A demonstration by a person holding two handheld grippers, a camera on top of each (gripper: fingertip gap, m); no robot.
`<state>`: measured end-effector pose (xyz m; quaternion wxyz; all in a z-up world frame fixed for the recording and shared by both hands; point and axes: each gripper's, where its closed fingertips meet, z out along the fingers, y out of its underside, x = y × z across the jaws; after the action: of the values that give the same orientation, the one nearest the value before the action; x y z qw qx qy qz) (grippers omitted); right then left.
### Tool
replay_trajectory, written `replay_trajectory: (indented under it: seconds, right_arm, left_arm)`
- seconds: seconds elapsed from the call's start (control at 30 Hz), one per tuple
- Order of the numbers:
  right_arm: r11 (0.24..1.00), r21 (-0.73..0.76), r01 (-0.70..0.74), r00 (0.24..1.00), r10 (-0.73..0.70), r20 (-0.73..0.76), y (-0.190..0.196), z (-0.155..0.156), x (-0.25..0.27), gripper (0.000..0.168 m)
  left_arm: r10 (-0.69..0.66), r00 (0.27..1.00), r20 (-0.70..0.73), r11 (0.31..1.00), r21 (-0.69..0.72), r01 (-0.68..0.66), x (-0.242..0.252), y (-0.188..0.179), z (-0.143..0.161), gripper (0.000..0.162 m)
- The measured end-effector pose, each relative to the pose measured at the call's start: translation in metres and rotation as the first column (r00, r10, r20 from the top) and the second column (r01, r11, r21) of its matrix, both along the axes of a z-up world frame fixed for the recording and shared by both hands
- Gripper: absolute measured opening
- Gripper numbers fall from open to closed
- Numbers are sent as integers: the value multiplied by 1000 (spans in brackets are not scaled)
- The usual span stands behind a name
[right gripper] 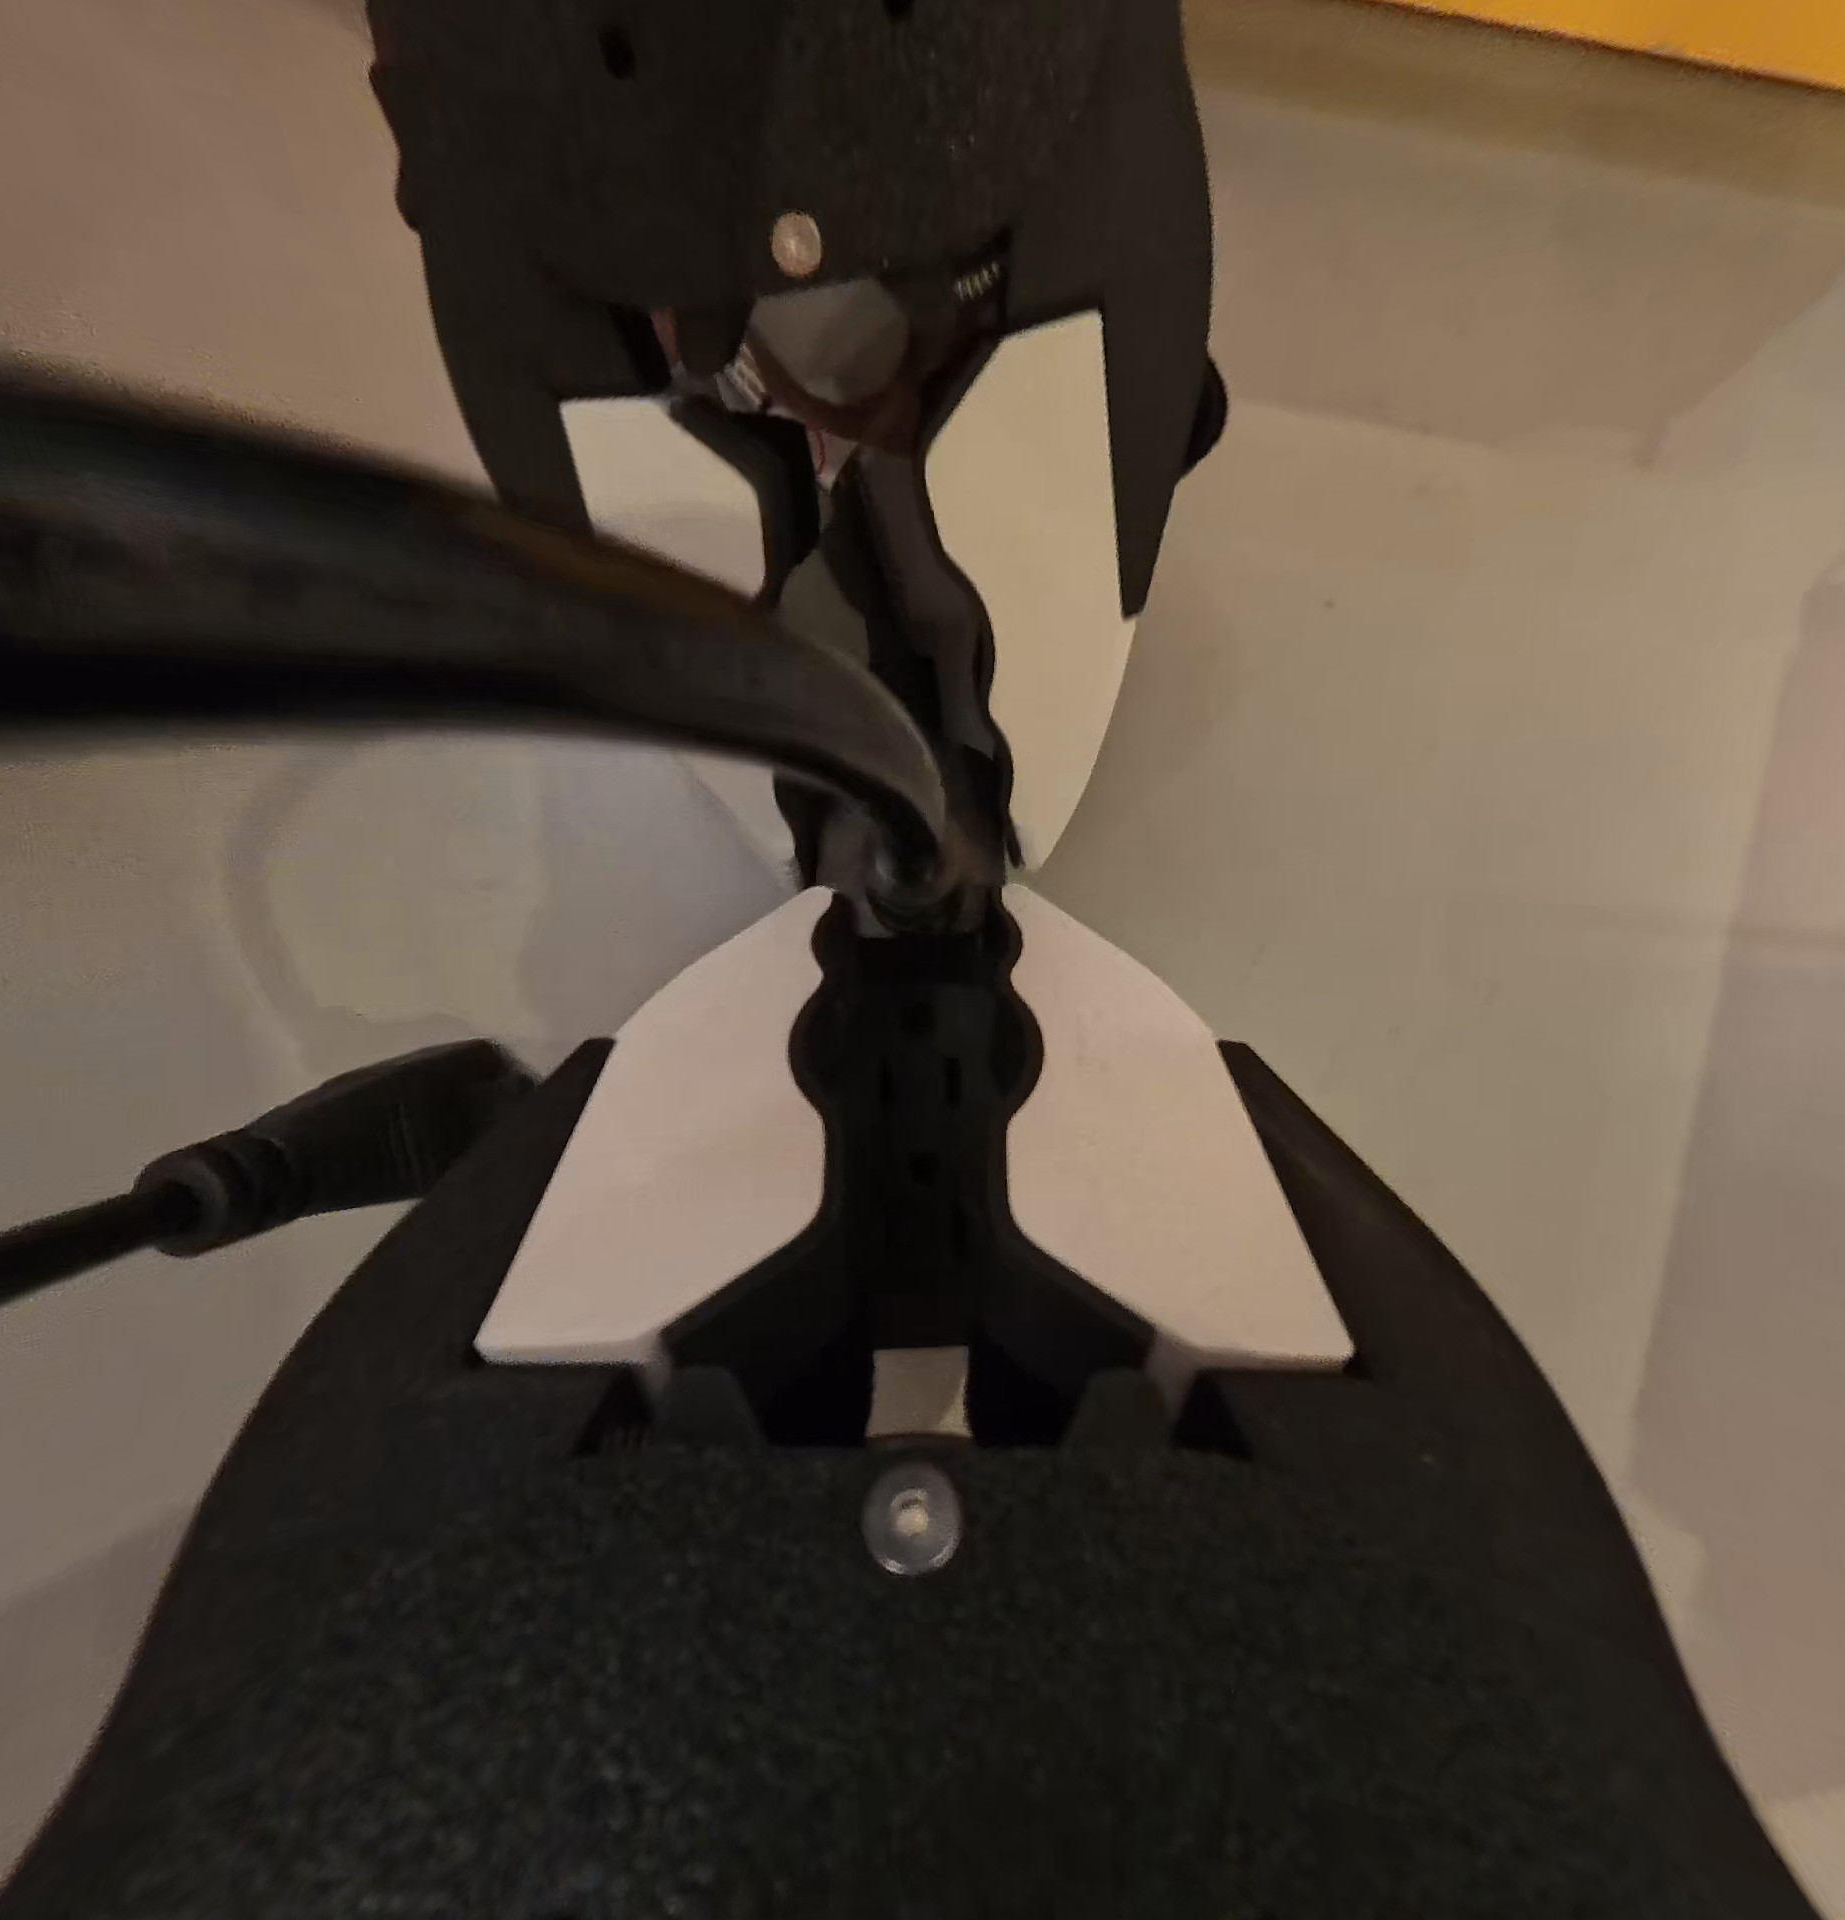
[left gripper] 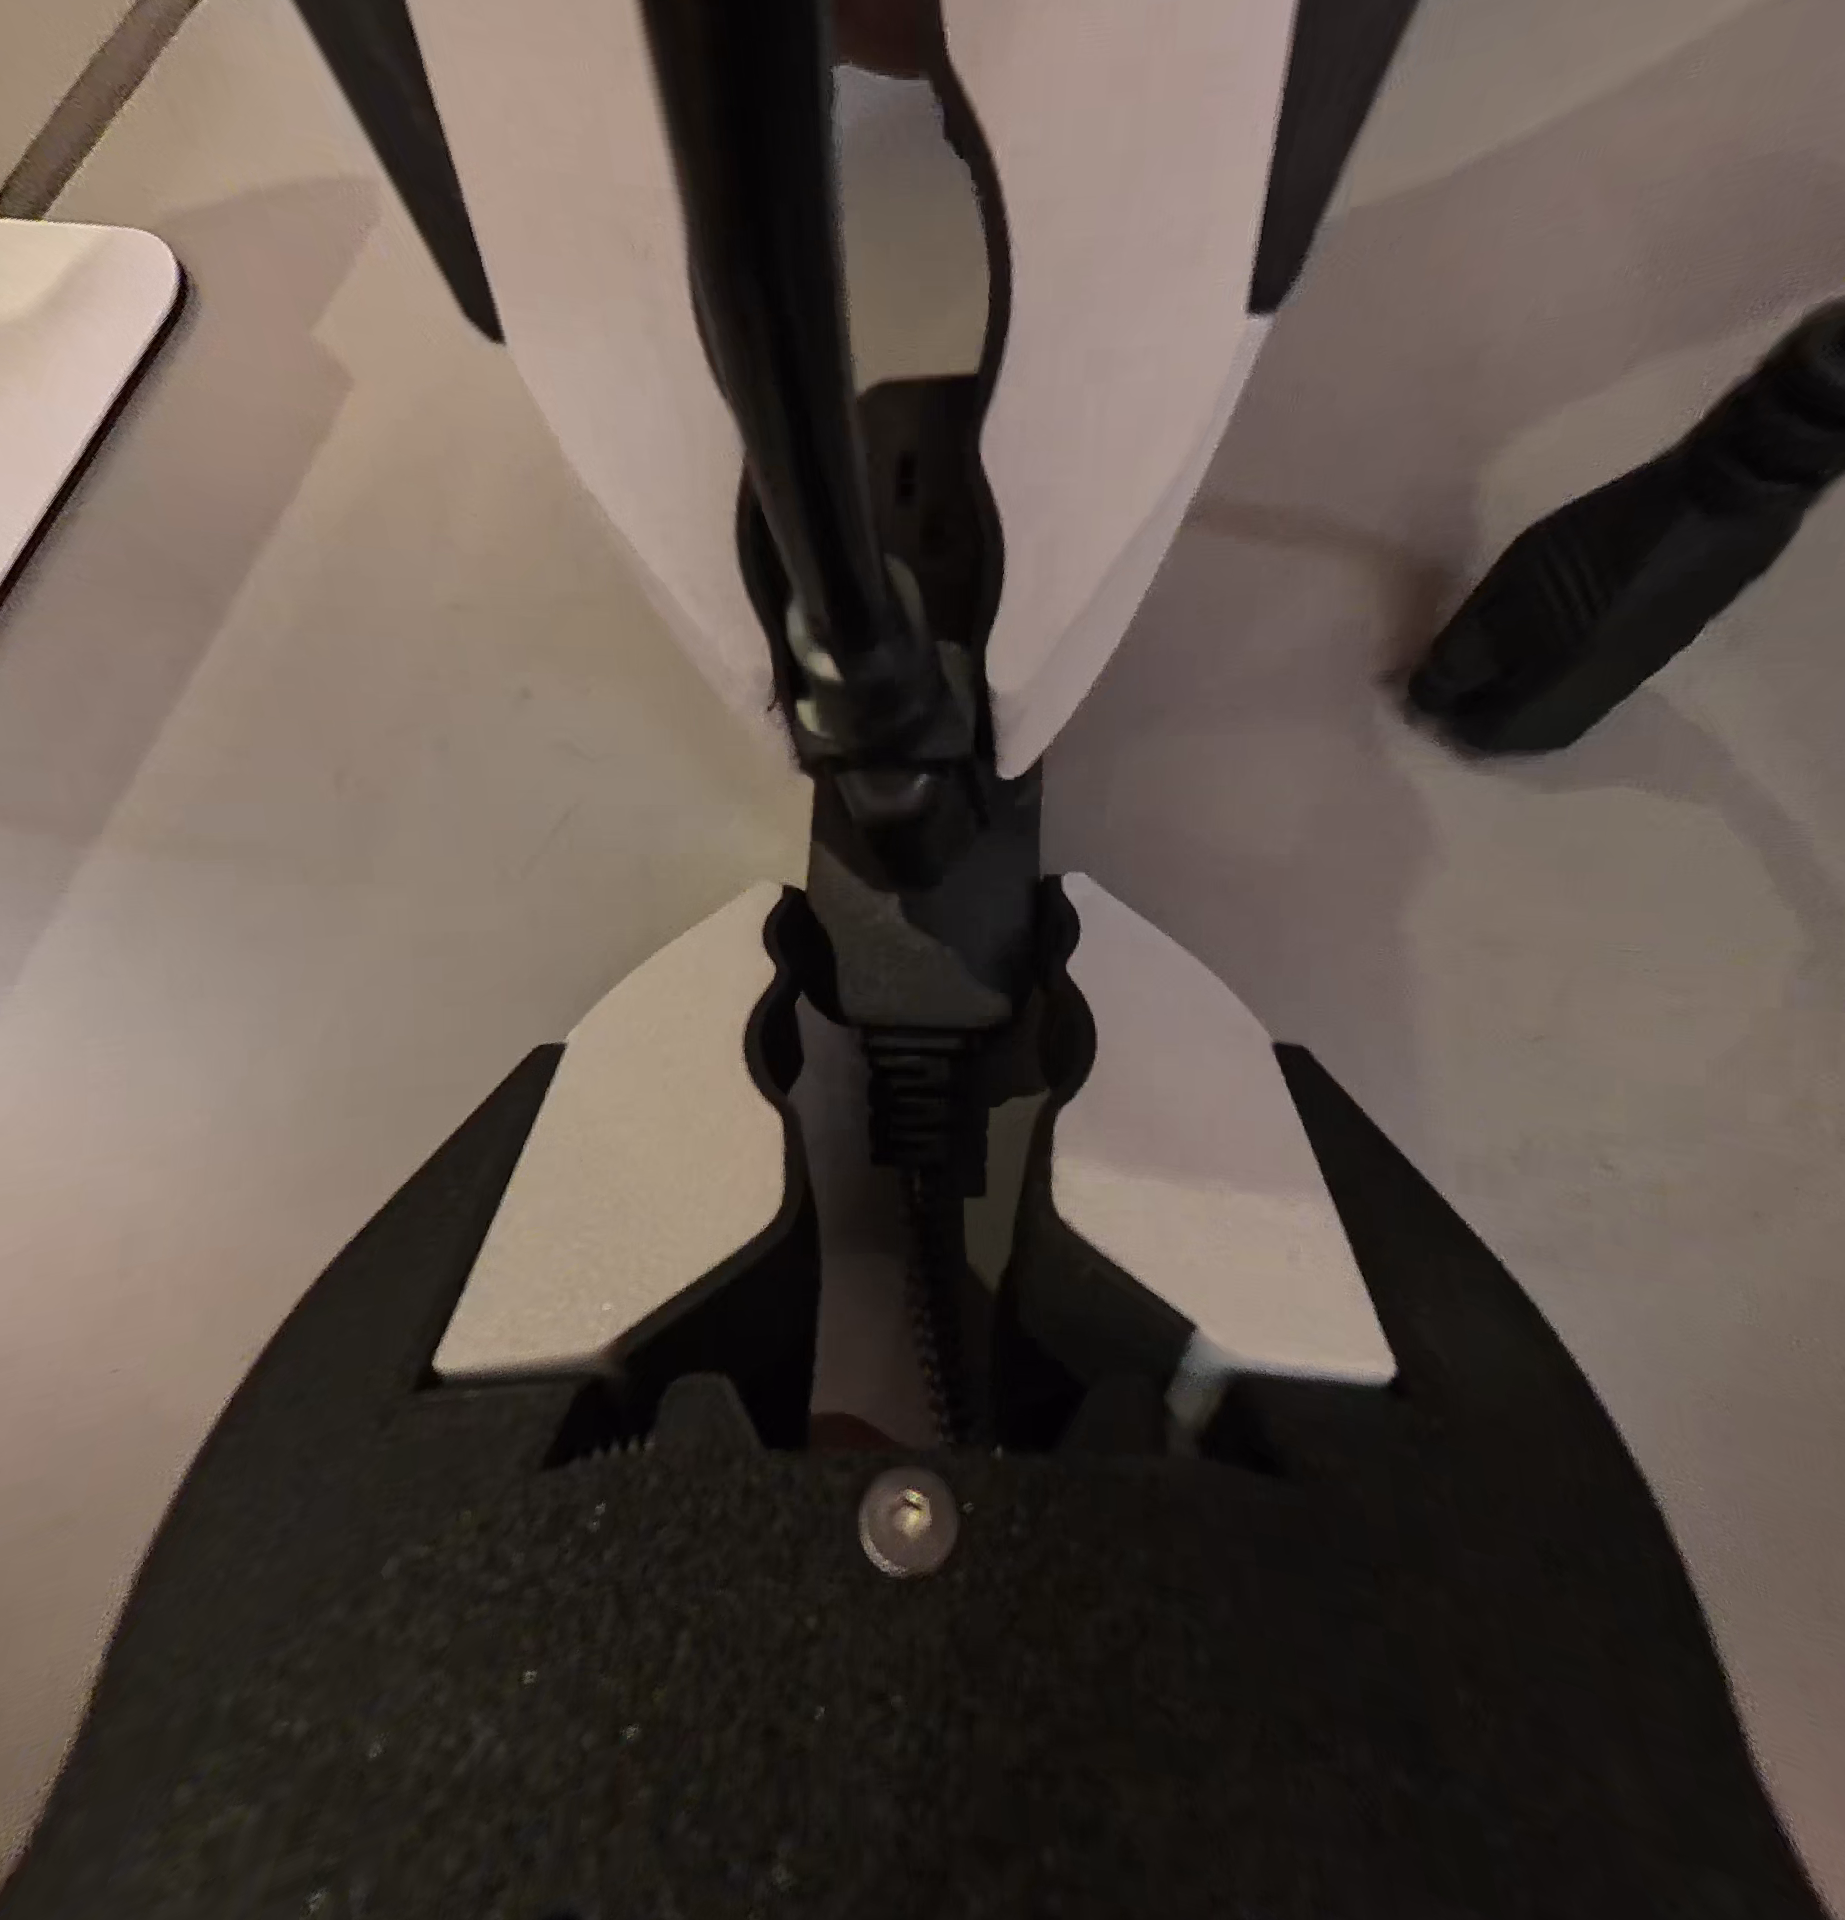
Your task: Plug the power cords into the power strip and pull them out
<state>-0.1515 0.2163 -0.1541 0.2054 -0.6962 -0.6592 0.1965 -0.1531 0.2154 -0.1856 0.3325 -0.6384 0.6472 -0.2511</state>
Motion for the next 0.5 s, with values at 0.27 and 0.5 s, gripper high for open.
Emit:
replay_trajectory:
  seconds: [0.27, 0.5]
  right_arm:
    - [987, -127, 98, 955, -129, -266, 6, 33, 29, 0]
    - [998, -43, 41, 999, -42, -19, -13, -12, 28, 46]
  left_arm:
    - [-21, 1000, -9, 1000, 1, 21, -1, -4, -1, 43]
    - [-34, 999, -1, 999, 5, 34, 9, -8, -1, 43]
